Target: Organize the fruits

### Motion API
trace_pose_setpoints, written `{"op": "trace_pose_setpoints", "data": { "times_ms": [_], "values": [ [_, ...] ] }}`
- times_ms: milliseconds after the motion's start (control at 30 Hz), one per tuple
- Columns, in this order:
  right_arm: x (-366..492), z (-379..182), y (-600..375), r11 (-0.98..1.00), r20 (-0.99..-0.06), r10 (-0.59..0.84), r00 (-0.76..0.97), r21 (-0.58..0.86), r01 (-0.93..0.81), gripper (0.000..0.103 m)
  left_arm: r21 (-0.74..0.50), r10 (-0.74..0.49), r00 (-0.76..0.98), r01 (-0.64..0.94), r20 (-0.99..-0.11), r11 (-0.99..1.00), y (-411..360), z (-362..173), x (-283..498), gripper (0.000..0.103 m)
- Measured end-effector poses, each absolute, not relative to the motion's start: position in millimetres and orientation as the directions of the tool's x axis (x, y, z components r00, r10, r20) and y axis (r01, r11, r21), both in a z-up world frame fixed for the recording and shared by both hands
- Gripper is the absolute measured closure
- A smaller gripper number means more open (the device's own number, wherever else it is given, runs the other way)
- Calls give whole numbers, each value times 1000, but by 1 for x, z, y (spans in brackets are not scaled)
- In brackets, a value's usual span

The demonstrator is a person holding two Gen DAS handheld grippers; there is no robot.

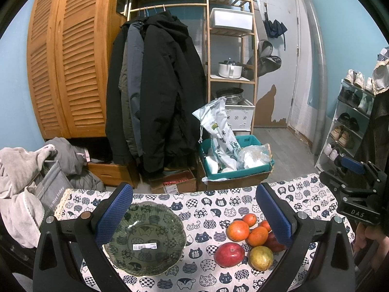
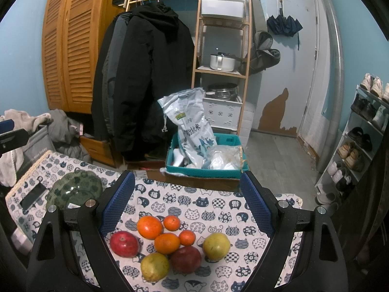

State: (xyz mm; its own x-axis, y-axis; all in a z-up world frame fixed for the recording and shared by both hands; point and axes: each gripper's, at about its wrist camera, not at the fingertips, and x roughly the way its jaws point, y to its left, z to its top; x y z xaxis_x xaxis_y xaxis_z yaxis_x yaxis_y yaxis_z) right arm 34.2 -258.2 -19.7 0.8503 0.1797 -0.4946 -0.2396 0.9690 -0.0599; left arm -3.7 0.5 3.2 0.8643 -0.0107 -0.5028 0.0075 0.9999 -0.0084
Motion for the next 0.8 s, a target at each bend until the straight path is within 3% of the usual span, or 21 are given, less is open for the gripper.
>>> {"op": "trace_pose_setpoints", "data": {
  "times_ms": [800],
  "values": [
    [39,-26,-263,972,-529,162,833,-61,-227,16,13,7,849,0,-529,1000,-6,-8,0,1]
  ]
}}
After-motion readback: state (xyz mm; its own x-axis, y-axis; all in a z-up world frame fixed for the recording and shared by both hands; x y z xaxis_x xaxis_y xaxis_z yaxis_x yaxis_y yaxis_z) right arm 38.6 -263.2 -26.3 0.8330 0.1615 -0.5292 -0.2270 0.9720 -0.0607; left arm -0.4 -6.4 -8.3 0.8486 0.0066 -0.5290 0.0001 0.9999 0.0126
